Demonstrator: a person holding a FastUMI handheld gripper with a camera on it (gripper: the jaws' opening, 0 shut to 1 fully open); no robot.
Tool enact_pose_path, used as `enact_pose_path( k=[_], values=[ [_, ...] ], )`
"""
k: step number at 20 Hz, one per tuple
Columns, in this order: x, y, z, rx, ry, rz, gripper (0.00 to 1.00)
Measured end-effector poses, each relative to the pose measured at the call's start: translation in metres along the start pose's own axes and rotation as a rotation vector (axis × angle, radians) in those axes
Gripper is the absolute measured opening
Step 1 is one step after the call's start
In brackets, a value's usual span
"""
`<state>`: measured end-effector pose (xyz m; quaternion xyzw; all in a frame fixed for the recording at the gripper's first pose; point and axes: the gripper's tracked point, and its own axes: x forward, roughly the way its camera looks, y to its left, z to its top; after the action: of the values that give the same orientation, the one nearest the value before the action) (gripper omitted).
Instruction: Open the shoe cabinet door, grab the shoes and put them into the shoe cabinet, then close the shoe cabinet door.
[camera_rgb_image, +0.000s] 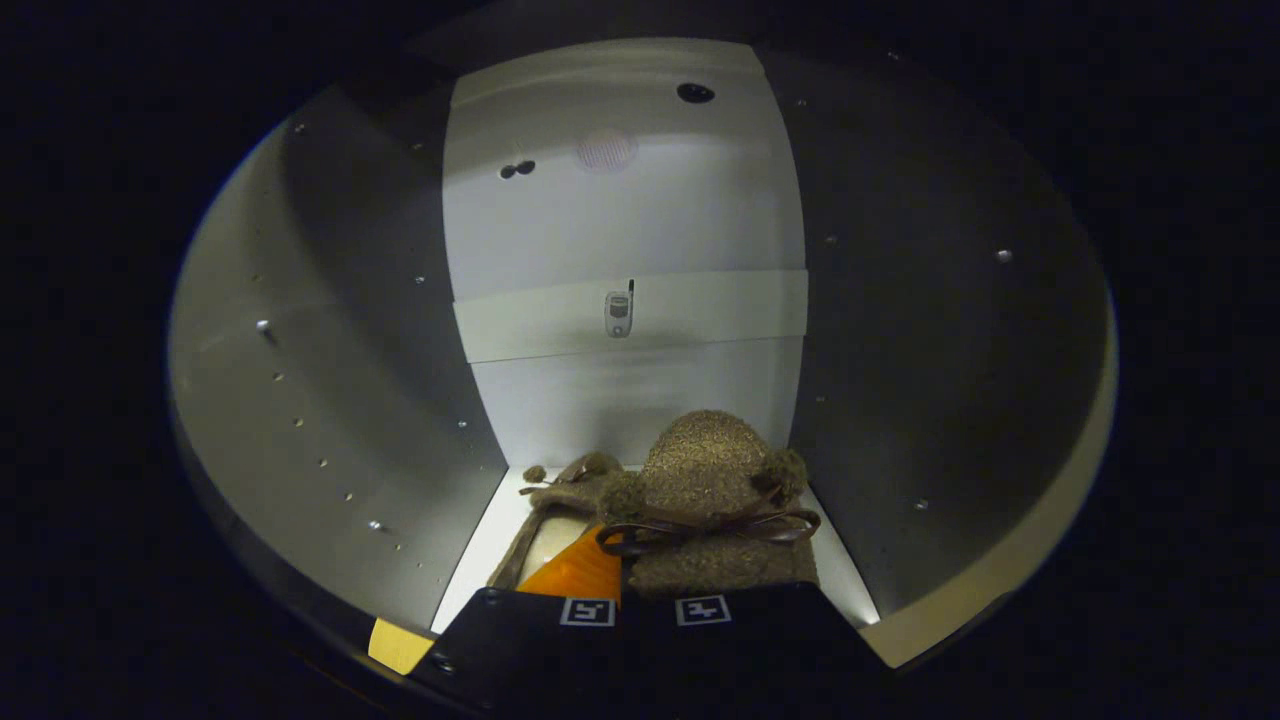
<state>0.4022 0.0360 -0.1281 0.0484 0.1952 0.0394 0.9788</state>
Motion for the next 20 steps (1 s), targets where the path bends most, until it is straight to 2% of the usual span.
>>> enact_pose_path(
  k=[5, 8, 14, 18, 20],
  values=[
    [0.054, -0.005, -0.011, 0.017, 0.031, -0.02, 0.07],
    [0.077, -0.011, -0.025, -0.015, 0.062, -0.049, 0.08],
    [0.098, -0.024, -0.055, -0.017, 0.152, -0.089, 0.1],
    [0.088, -0.024, -0.053, -0.024, 0.159, -0.088, 0.21],
    [0.081, -0.024, -0.051, -0.011, 0.157, -0.088, 0.37]
  ],
)
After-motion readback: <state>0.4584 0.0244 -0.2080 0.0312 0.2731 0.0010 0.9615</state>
